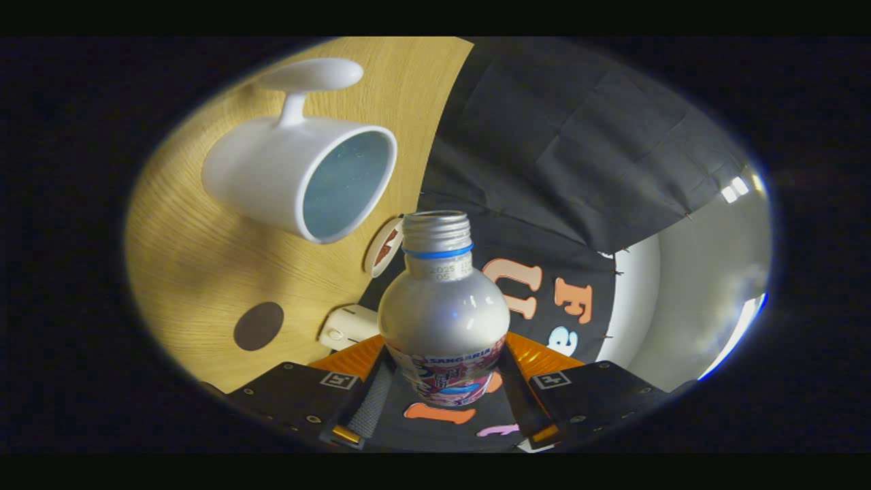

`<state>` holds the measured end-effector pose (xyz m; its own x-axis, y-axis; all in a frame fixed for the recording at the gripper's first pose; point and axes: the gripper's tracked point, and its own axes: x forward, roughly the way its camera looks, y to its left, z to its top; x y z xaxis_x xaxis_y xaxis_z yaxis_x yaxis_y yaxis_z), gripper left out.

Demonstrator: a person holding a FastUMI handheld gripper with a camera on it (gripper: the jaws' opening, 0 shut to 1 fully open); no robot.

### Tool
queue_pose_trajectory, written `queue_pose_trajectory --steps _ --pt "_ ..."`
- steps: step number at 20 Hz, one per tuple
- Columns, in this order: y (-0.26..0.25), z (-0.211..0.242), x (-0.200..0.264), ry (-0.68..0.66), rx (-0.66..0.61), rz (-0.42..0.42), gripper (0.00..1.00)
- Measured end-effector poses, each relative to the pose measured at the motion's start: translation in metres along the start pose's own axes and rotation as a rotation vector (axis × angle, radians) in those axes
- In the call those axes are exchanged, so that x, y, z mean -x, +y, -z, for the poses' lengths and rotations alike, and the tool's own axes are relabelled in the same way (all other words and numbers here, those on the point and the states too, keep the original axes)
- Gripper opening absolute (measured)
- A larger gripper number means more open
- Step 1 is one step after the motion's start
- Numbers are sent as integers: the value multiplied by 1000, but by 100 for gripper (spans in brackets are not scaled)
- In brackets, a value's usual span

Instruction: Take the bottle from table, then pour the juice into the cup, finally place the bottle on the coaster

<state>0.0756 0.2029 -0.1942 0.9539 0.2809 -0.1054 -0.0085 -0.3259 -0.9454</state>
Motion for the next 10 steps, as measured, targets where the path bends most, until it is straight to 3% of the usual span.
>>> queue_pose_trajectory --steps 3,5,10 --pt "9 -3 -3 -3 -78 -37 78" --pt "31 -1 -9 7 -195 -103 78" --pt "50 3 -6 61 -438 -165 78"
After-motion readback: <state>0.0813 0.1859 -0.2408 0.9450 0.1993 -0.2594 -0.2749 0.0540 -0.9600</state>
